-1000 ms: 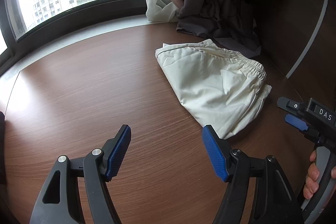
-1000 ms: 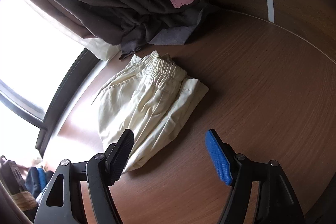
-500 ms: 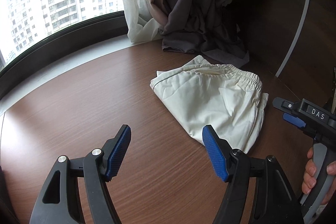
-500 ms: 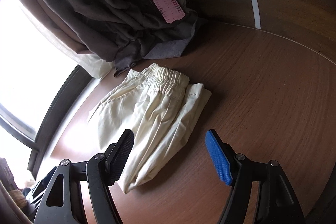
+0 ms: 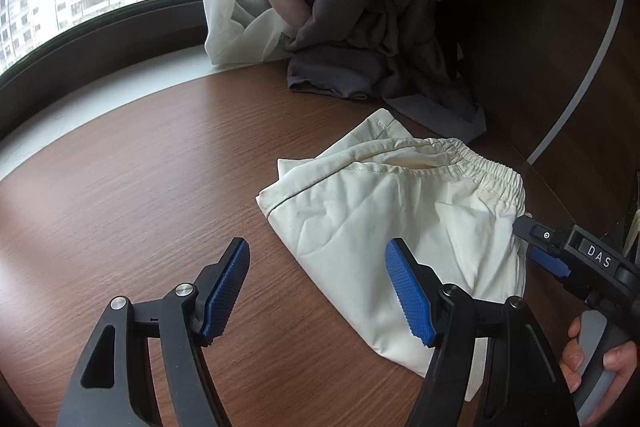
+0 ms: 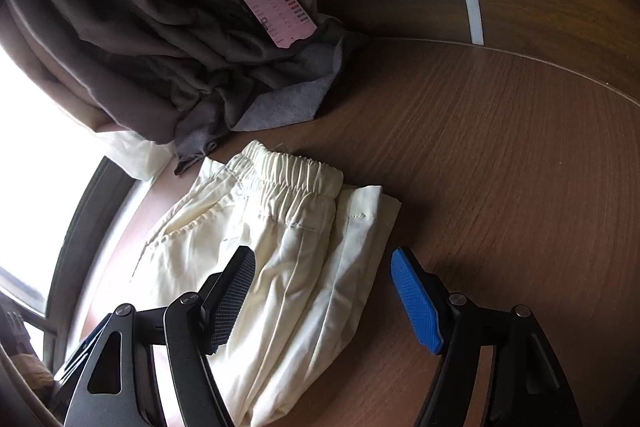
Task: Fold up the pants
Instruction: 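Move both open tools to the edges of the folded shorts, then grasp the shorts' folded corner with the left tool while the right tool grasps the waistband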
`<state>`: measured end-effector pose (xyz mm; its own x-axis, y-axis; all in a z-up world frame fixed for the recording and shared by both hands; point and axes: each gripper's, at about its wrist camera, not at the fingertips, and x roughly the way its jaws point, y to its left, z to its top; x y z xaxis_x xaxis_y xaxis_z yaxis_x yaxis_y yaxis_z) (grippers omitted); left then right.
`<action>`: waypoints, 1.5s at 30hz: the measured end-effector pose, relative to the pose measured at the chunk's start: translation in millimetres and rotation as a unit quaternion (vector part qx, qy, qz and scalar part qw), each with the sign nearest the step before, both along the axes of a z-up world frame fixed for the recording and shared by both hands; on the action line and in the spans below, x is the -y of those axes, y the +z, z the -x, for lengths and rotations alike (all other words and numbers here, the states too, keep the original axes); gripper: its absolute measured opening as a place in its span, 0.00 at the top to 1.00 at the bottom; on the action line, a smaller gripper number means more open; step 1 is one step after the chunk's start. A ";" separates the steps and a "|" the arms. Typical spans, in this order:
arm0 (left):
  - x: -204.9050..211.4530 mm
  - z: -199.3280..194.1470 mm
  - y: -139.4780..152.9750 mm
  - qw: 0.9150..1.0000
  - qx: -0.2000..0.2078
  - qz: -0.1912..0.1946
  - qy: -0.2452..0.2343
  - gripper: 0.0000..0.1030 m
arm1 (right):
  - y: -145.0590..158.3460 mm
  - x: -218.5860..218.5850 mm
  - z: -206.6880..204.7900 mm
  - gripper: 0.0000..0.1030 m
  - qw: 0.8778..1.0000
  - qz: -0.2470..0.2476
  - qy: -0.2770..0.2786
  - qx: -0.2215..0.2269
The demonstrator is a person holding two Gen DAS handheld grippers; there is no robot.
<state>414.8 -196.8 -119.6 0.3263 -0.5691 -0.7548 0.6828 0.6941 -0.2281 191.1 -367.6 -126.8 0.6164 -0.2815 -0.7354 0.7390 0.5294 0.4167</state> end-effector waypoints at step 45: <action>37.9 5.8 -1.3 1.000 0.018 -0.001 -0.014 0.92 | 5.6 -10.3 -34.8 0.84 0.993 0.087 0.074 -0.042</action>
<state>409.0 -234.7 -120.9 0.3376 -0.5770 -0.7437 0.7096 0.6752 -0.2017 225.8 -357.3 -121.2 0.5997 -0.3199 -0.7335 0.6754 0.6939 0.2496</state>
